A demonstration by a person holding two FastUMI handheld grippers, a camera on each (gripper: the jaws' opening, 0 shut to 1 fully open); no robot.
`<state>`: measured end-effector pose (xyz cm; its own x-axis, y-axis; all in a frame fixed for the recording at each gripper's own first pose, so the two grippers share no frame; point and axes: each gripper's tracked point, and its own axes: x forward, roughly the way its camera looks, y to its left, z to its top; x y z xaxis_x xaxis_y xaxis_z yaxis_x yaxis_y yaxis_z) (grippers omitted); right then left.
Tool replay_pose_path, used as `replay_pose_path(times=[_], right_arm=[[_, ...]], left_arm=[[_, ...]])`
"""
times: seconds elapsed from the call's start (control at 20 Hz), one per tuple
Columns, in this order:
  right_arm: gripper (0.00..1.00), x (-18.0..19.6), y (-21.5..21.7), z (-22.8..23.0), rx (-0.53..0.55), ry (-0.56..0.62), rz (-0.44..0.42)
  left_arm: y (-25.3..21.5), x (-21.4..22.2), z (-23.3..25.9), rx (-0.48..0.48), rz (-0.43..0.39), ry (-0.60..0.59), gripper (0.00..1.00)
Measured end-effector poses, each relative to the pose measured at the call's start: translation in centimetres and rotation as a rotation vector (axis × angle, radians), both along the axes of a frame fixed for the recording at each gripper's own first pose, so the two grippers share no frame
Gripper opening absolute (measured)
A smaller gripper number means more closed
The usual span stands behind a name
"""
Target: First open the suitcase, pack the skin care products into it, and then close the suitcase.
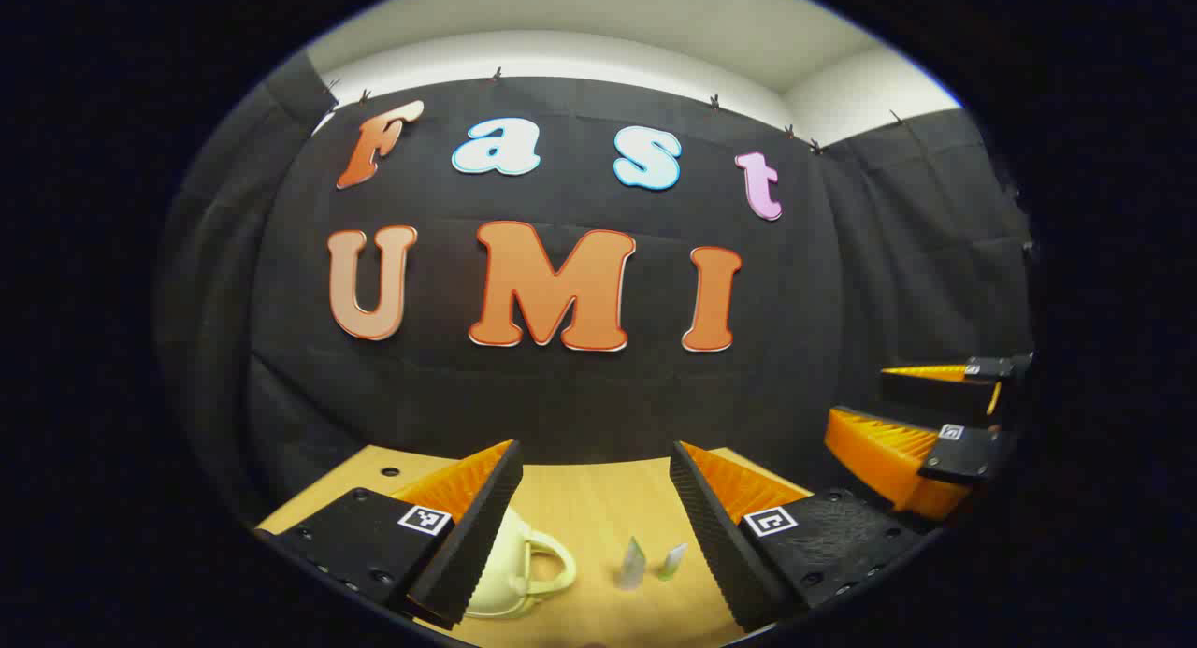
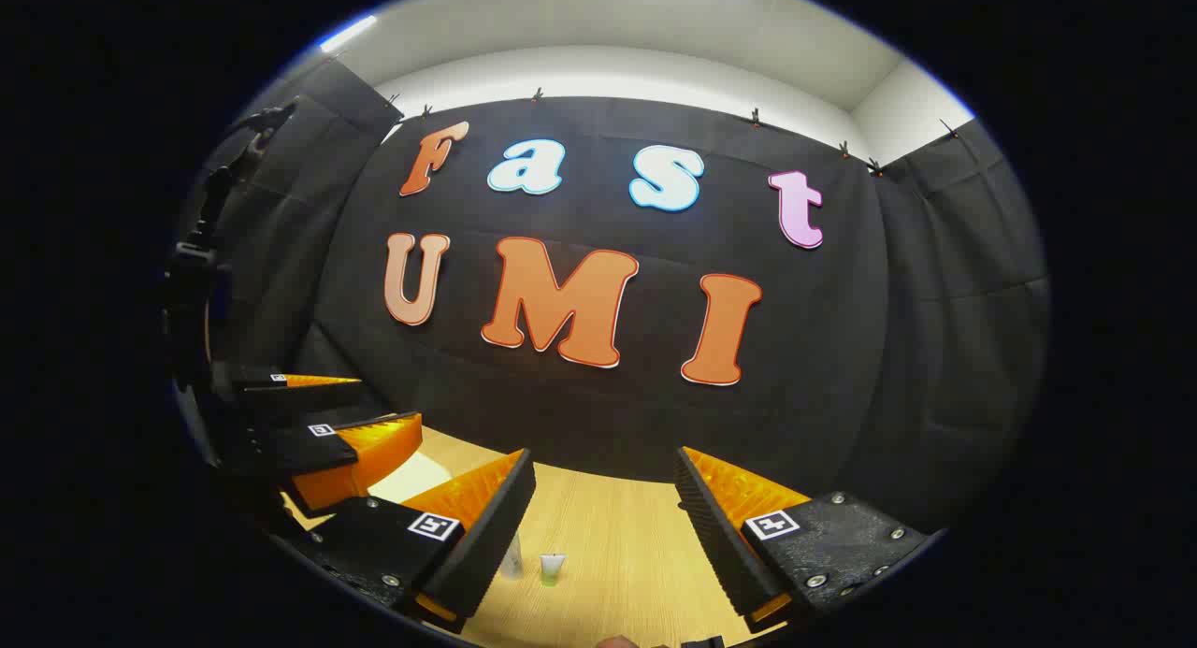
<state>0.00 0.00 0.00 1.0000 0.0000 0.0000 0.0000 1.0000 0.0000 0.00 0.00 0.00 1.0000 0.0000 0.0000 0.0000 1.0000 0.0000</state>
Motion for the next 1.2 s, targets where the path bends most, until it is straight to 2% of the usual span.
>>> replay_pose_path(times=[0.15, 0.2, 0.3, 0.45, 0.8, 0.85, 0.9, 1.0, 1.2], right_arm=[[0.95, 0.6, -0.2, -0.4, 0.007, 0.001, 0.012], [0.95, 0.9, -0.3, -0.7, 0.023, 0.011, 0.017], [0.95, 1.4, 0.4, -1.1, 0.073, 0.02, 0.045], [0.95, 2.2, 0.0, -0.9, 0.061, 0.003, 0.056], [0.95, 4.6, -0.5, -0.7, 0.062, -0.013, 0.077], [0.95, 4.8, -0.7, -0.7, 0.065, -0.013, 0.075], [0.95, 5.1, -1.0, -0.9, 0.065, -0.012, 0.072], [0.95, 5.6, -1.5, -1.3, 0.064, -0.004, 0.058], [0.95, 6.1, -2.3, -1.8, 0.064, 0.005, 0.05]], left_arm=[[2.1, 0.0, 0.4, 0.032, 0.073, 0.001, 0.98], [2.1, 0.1, 0.5, 0.032, 0.08, -0.002, 0.94], [1.5, 0.4, 0.3, 0.009, 0.075, -0.005, 0.97], [1.9, 1.1, 0.3, 0.01, 0.102, -0.016, 0.97], [2.0, 2.9, 0.3, 0.081, 0.131, -0.016, 0.97], [1.9, 3.2, -0.1, 0.098, 0.128, -0.01, 0.94], [1.8, 3.5, -0.8, 0.113, 0.117, 0.007, 0.97], [1.7, 4.3, -3.9, 0.131, 0.107, 0.072, 0.95], [2.7, 4.7, -9.9, 0.219, 0.124, 0.201, 0.98]])
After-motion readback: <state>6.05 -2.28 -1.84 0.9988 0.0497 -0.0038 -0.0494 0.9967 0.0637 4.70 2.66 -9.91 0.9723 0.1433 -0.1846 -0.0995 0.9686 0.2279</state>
